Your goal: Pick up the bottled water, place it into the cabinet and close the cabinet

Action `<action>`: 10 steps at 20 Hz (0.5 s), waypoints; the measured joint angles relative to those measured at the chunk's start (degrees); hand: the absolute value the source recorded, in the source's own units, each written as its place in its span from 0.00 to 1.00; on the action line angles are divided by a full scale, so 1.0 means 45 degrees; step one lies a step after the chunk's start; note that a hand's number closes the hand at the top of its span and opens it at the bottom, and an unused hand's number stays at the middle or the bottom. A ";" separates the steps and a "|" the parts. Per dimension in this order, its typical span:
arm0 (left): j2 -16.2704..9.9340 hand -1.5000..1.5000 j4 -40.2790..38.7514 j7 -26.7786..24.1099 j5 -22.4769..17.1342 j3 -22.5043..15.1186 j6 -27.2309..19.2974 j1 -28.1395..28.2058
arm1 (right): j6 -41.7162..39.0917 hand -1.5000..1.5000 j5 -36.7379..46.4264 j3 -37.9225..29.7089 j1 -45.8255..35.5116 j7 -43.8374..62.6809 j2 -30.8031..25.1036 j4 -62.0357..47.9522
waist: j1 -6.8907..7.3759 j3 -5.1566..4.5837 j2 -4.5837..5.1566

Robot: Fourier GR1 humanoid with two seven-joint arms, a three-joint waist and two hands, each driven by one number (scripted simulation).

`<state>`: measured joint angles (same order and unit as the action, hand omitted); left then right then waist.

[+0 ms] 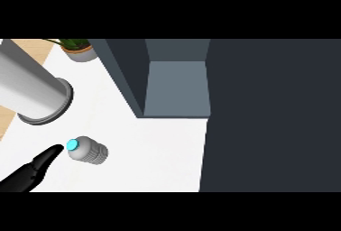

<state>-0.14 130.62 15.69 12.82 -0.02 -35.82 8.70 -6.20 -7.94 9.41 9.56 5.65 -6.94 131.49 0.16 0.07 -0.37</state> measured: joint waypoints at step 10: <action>-0.0073 0.00 0.0940 0.3649 0.3170 -0.3004 -0.2248 0.0347 | 0.0537 0.00 0.0844 0.1895 0.0917 0.1776 0.0264 0.2172 | -0.0060 0.0011 0.0021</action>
<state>-0.47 134.85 32.11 27.08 -13.54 -45.93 10.26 -3.78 -4.15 17.94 13.69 13.64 -5.75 141.26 -0.11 0.12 -0.28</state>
